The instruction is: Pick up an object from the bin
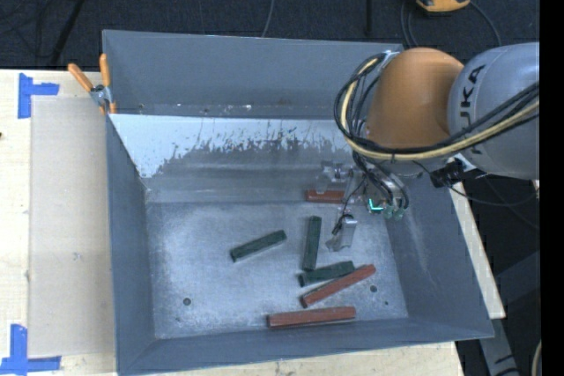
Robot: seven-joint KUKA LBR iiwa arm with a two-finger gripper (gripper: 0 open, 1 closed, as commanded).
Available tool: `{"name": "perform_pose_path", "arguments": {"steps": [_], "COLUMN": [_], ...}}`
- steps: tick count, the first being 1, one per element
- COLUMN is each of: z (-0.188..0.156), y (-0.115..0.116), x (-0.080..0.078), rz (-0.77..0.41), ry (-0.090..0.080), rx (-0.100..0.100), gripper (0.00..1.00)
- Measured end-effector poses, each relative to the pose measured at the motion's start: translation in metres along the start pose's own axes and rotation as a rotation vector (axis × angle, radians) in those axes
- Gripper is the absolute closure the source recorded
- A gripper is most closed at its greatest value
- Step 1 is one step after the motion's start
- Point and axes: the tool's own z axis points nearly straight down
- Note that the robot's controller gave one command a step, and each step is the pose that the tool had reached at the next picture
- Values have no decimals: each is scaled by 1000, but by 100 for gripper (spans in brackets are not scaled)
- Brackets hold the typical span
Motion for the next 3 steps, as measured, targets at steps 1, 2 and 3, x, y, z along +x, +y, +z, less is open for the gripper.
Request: {"name": "perform_pose_path", "arguments": {"steps": [1, 2, 3], "z": [-4, 38, 65], "y": [0, 1, -24], "x": [-2, 44, 71], "rz": [0, -17, 38], "ry": [-8, -14, 0], "rx": [0, 1, -2], "gripper": [0, 0, 0]}}
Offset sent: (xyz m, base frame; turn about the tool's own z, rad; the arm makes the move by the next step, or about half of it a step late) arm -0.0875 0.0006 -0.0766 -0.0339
